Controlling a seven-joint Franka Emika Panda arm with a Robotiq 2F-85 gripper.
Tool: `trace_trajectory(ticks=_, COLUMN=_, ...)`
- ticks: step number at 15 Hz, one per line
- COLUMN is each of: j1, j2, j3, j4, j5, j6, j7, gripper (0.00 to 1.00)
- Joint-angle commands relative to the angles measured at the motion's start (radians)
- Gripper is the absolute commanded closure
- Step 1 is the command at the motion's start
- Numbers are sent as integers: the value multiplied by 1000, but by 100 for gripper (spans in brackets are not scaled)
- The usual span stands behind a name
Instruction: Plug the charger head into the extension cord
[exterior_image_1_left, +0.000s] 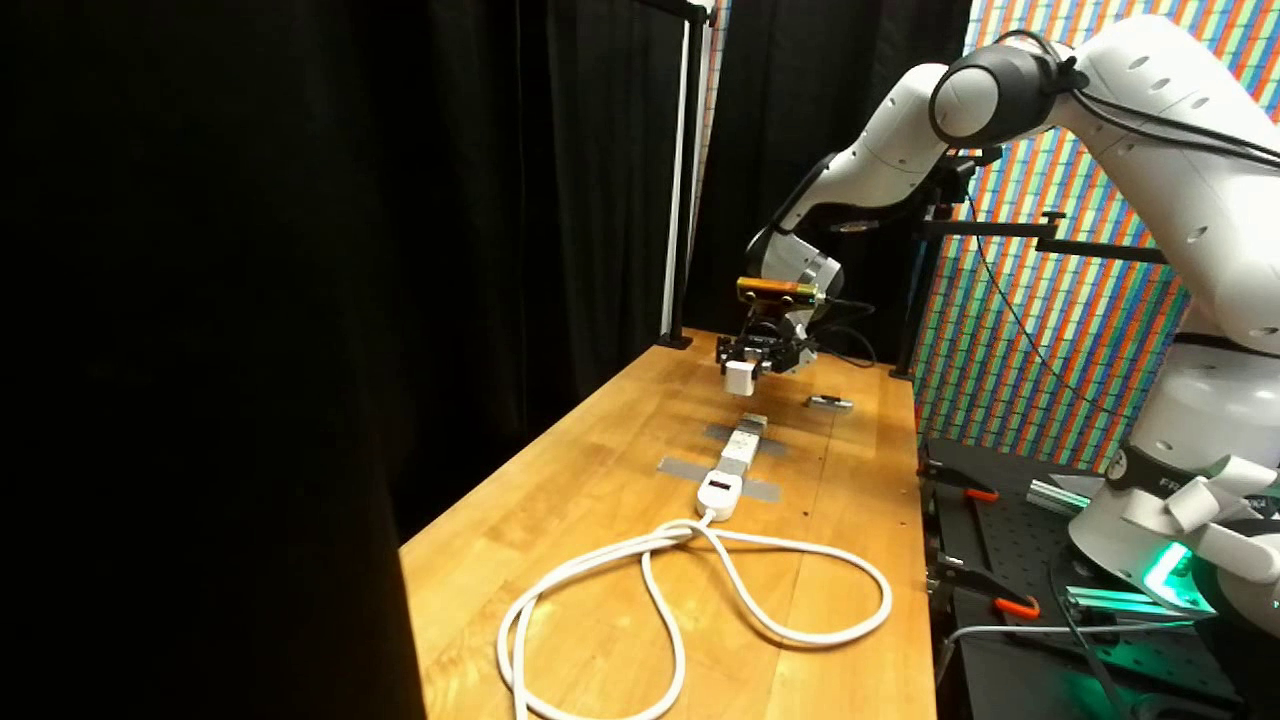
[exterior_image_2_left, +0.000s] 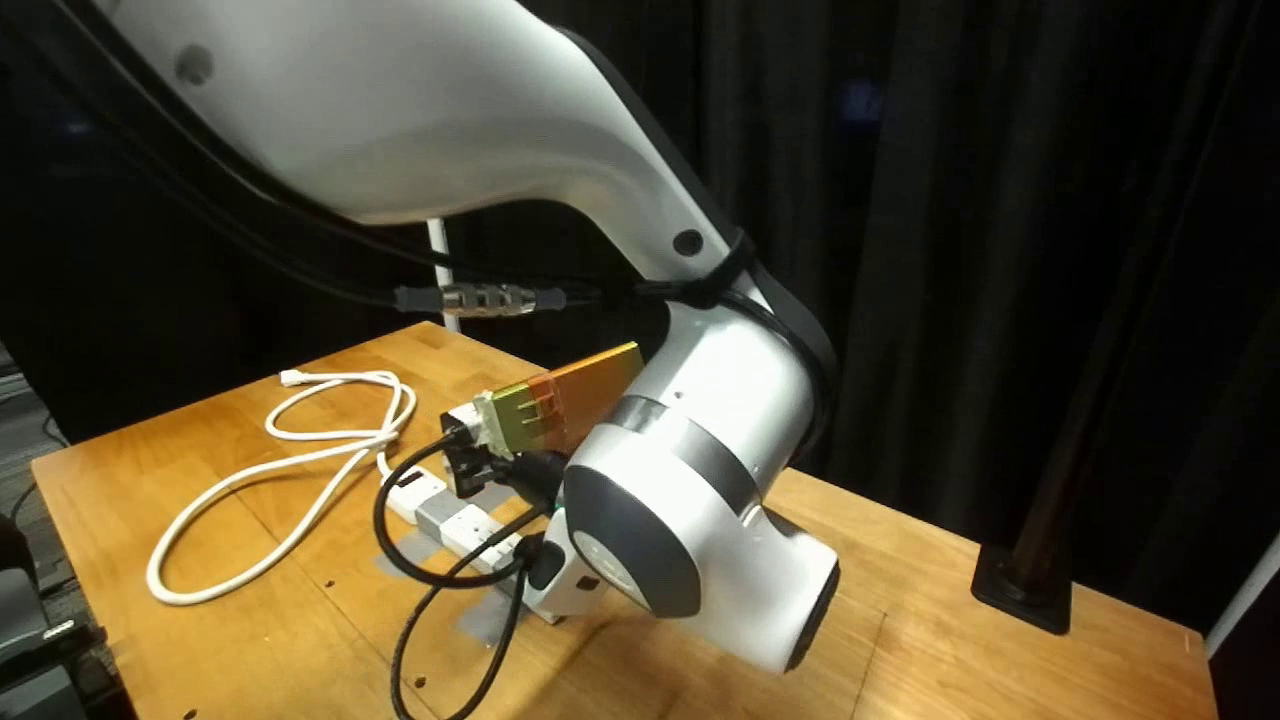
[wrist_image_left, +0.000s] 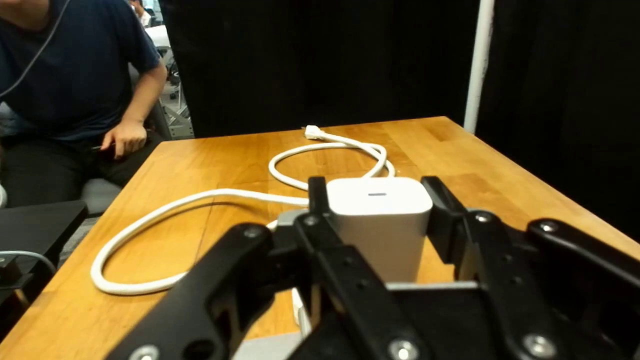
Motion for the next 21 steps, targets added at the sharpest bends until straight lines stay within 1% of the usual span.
trace_trajectory(ticks=1, j1=-5, j2=84, j3=-13, j4=95, j5=35, j6=-74, j7=48, gripper=77)
trace_trajectory(ticks=6, j1=9, j2=173, j3=-17, j4=182, j5=-16, j6=-153, j7=98, gripper=77)
trace_trajectory(ticks=10, j1=27, j2=232, j3=-29, j4=261, j5=-106, j6=-191, j7=95, gripper=77)
trace_trajectory(ticks=14, j1=37, j2=264, j3=-30, j4=324, j5=-170, j6=-174, j7=62, gripper=77)
trace_trajectory(ticks=21, j1=27, j2=301, j3=-18, j4=403, j5=-180, j6=-142, j7=-13, gripper=77)
